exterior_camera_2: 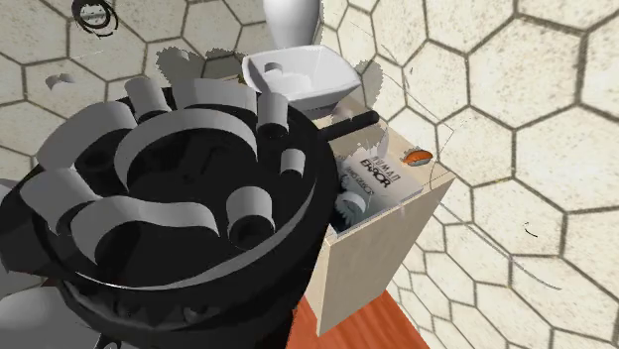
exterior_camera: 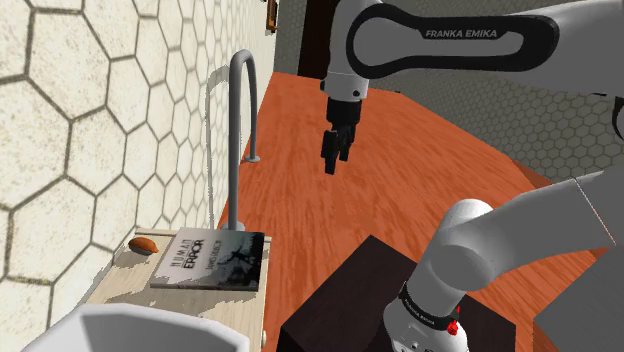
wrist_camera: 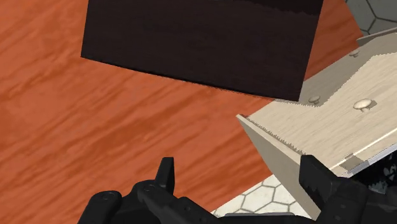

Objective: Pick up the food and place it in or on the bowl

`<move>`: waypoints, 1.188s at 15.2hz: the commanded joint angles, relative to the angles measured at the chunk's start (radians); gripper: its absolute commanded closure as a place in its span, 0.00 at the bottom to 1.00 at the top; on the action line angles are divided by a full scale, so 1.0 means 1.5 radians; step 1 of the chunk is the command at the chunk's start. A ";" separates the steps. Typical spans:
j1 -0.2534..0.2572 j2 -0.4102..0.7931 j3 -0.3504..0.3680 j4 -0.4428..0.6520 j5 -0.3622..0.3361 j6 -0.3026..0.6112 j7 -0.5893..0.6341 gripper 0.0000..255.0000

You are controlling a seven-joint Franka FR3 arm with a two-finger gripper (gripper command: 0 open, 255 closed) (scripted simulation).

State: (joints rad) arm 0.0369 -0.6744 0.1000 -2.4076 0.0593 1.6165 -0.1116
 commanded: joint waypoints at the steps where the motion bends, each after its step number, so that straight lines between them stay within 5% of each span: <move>1: 0.014 0.034 0.025 0.010 0.018 0.029 0.020 0.00; 10: 0.052 0.205 0.113 0.098 0.045 0.134 0.085 0.00; 18: 0.080 0.375 0.184 0.221 0.017 0.196 0.154 0.00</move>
State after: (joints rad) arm 0.1543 -0.1493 0.3665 -2.1124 0.0950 1.9081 0.1085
